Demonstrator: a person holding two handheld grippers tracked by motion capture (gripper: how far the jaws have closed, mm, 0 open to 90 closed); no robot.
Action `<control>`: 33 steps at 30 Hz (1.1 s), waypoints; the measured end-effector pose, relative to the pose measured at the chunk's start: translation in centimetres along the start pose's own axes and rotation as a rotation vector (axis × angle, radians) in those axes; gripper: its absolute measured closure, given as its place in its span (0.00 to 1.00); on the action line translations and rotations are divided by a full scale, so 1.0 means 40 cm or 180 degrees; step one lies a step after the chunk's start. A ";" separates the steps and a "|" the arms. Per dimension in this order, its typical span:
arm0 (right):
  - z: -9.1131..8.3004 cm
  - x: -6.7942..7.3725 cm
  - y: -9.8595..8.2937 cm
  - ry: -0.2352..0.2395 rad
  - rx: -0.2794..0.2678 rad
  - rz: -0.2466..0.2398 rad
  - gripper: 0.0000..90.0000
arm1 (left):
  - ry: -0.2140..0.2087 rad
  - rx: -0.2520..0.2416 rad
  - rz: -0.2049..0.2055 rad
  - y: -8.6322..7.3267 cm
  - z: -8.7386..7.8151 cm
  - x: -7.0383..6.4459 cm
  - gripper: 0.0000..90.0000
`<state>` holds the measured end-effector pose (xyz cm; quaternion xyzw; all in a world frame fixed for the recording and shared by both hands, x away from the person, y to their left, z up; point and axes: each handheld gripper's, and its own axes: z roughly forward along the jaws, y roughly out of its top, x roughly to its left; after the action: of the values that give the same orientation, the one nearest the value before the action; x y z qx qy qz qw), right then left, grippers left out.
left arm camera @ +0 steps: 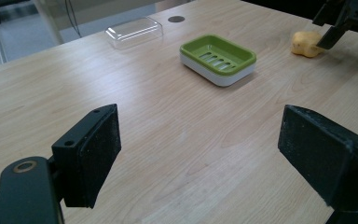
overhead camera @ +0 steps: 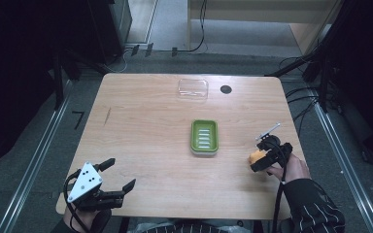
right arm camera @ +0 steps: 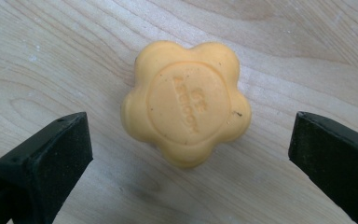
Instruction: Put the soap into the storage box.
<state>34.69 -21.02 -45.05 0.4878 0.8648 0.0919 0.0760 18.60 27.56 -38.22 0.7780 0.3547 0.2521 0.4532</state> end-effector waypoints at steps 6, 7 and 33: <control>0.012 0.000 0.019 0.0021 0.0084 -0.0064 0.00 | 0.0007 0.0003 0.0001 0.000 0.001 0.000 0.15; 0.012 0.000 0.019 0.0021 0.0084 -0.0064 0.00 | 0.0007 0.0003 0.0001 0.000 0.001 0.000 0.15; 0.063 -0.010 0.074 0.0122 0.0540 -0.0167 0.15 | -0.0003 0.0004 0.0001 0.000 0.002 0.000 0.15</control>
<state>37.89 -19.63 -46.80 0.4678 0.8832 0.0257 0.0202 18.65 27.52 -38.25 0.7784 0.3545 0.2517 0.4528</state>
